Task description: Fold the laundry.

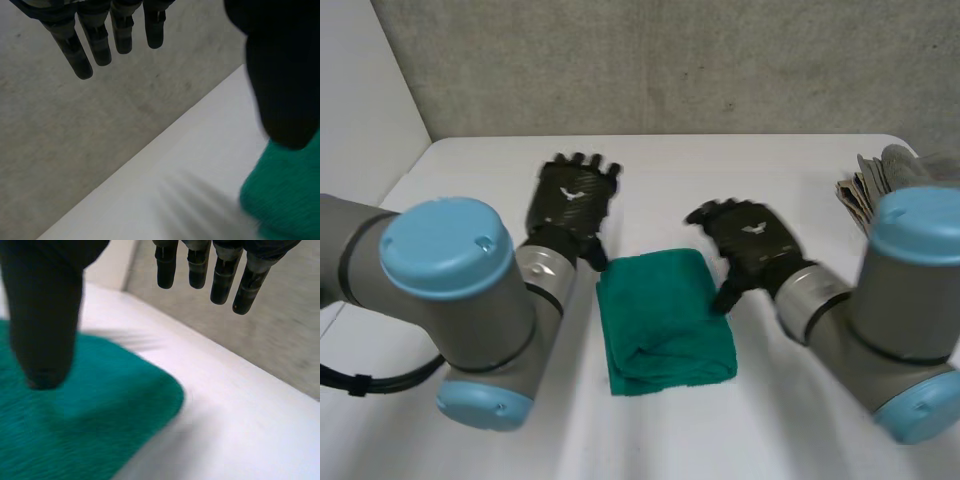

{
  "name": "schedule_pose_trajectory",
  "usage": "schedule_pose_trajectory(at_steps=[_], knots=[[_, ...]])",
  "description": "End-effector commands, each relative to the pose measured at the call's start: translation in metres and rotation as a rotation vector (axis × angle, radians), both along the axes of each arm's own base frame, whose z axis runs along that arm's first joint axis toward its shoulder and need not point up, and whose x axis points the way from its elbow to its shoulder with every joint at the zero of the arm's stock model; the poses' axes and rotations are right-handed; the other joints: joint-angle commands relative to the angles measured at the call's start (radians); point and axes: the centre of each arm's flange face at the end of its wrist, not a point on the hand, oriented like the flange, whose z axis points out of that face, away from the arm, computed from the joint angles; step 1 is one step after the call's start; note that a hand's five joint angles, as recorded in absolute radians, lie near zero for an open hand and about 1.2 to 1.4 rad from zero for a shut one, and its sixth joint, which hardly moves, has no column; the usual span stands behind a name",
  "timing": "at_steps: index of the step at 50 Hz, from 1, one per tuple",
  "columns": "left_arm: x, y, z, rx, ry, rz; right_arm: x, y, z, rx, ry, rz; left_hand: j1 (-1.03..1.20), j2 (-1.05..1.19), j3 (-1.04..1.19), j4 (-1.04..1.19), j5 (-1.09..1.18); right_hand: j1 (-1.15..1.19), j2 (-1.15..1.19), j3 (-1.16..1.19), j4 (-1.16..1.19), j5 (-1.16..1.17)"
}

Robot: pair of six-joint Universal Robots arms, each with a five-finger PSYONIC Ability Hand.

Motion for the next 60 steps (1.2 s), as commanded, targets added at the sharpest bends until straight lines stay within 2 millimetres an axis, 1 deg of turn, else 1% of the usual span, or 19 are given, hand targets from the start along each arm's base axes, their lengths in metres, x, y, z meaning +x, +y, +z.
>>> schedule_pose_trajectory(at_steps=[1, 5, 8, 13, 18, 23, 28, 32, 33, 34, 35, 38, 39, 41, 42, 43, 47, 53, 60], knots=[[-0.029, 0.043, -0.01, 0.123, 0.07, -0.152, -0.028, -0.019, 0.003, 0.144, -0.086, -0.099, 0.002, -0.014, -0.022, -0.015, -0.033, -0.026, -0.045, -0.041, -0.061, -0.059], [-0.027, 0.048, -0.036, 0.213, -0.006, -0.15, -0.023, -0.021, -0.007, 0.183, -0.072, -0.093, 0.008, -0.008, -0.016, -0.009, -0.027, -0.026, -0.045, -0.041, -0.061, -0.059], [-0.022, 0.05, -0.049, 0.264, -0.063, -0.134, -0.019, -0.026, -0.018, 0.202, -0.051, -0.087, 0.011, -0.005, -0.013, -0.006, -0.024, -0.026, -0.045, -0.041, -0.061, -0.059], [-0.01, 0.051, -0.059, 0.313, -0.137, -0.07, -0.002, -0.017, -0.027, 0.239, -0.029, -0.024, 0.011, -0.005, -0.013, -0.006, -0.024, -0.026, -0.045, -0.041, -0.061, -0.059], [-0.003, 0.046, -0.066, 0.324, -0.199, -0.031, 0.017, -0.005, -0.054, 0.295, 0.045, 0.036, 0.008, -0.008, -0.016, -0.009, -0.027, -0.026, -0.045, -0.041, -0.061, -0.059], [0.0, 0.045, -0.085, 0.333, -0.294, -0.044, 0.019, 0.0, -0.072, 0.261, 0.161, 0.074, 0.002, -0.014, -0.022, -0.015, -0.033, -0.026, -0.045, -0.041, -0.061, -0.059], [-0.001, 0.044, -0.085, 0.326, -0.301, -0.05, 0.012, -0.005, -0.074, 0.164, 0.288, 0.038, -0.004, -0.019, -0.028, -0.021, -0.039, -0.026, -0.045, -0.041, -0.061, -0.059], [-0.005, 0.041, -0.07, 0.29, -0.267, -0.056, 0.008, -0.009, -0.064, 0.098, 0.318, -0.013, -0.007, -0.022, -0.031, -0.024, -0.042, -0.026, -0.045, -0.041, -0.061, -0.059], [-0.006, 0.04, -0.065, 0.277, -0.255, -0.059, 0.008, -0.01, -0.055, 0.067, 0.301, -0.023, -0.007, -0.022, -0.031, -0.024, -0.042, -0.026, -0.045, -0.041, -0.061, -0.059], [-0.006, 0.037, -0.055, 0.258, -0.234, -0.059, 0.008, -0.01, -0.05, 0.048, 0.292, -0.024, -0.007, -0.022, -0.031, -0.024, -0.042, -0.026, -0.045, -0.041, -0.061, -0.059], [-0.007, 0.033, -0.035, 0.218, -0.192, -0.065, 0.007, -0.009, -0.045, 0.029, 0.287, -0.028, -0.007, -0.022, -0.031, -0.024, -0.042, -0.026, -0.045, -0.041, -0.061, -0.059], [-0.007, 0.03, -0.007, 0.165, -0.135, -0.094, 0.005, -0.003, -0.02, -0.043, 0.243, -0.032, 0.002, -0.014, -0.022, -0.015, -0.033, -0.026, -0.045, -0.041, -0.061, -0.059], [-0.007, 0.028, 0.008, 0.135, -0.103, -0.119, 0.005, -0.002, -0.014, -0.064, 0.23, -0.035, 0.011, -0.005, -0.013, -0.006, -0.024, -0.026, -0.045, -0.041, -0.061, -0.059], [-0.009, 0.029, 0.025, 0.102, -0.073, -0.155, 0.004, 0.008, 0.0, -0.107, 0.203, -0.029, 0.011, -0.005, -0.013, -0.006, -0.024, -0.026, -0.045, -0.041, -0.061, -0.059], [-0.01, 0.028, 0.032, 0.09, -0.059, -0.175, 0.004, 0.011, 0.003, -0.122, 0.193, -0.025, 0.011, -0.005, -0.013, -0.006, -0.024, -0.026, -0.045, -0.041, -0.061, -0.059], [-0.01, 0.031, 0.047, 0.069, -0.037, -0.216, 0.004, 0.015, 0.003, -0.126, 0.19, -0.021, 0.011, -0.005, -0.013, -0.006, -0.024, -0.026, -0.045, -0.041, -0.061, -0.059], [-0.006, 0.035, 0.069, 0.089, -0.04, -0.294, 0.005, 0.033, -0.007, -0.12, 0.179, 0.01, 0.008, -0.008, -0.016, -0.009, -0.027, -0.026, -0.045, -0.041, -0.061, -0.059], [-0.004, 0.043, 0.076, 0.164, -0.057, -0.371, 0.01, 0.065, -0.034, -0.105, 0.188, 0.076, -0.001, -0.016, -0.025, -0.018, -0.036, -0.026, -0.045, -0.041, -0.061, -0.059], [-0.004, 0.045, 0.076, 0.193, -0.03, -0.383, 0.014, 0.068, -0.063, -0.115, 0.19, 0.093, 0.002, -0.014, -0.022, -0.015, -0.033, -0.026, -0.045, -0.041, -0.061, -0.059]])
